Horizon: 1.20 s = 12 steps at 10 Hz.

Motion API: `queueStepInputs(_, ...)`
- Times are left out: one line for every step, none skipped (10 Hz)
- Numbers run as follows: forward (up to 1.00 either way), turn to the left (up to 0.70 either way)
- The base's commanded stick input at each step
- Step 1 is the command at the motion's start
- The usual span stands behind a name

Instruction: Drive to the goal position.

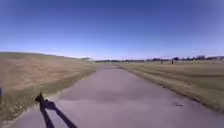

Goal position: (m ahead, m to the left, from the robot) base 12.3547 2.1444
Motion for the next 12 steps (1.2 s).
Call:
queueStepInputs(0.70,0.00)
queueStepInputs(0.70,0.00)
queueStepInputs(0.70,0.00)
queueStepInputs(0.70,0.00)
queueStepInputs(0.70,0.00)
queueStepInputs(0.70,0.00)
queueStepInputs(0.70,0.00)
queueStepInputs(0.70,0.00)
queueStepInputs(0.70,0.00)
queueStepInputs(0.70,0.00)
queueStepInputs(0.70,0.00)
queueStepInputs(0.70,0.00)
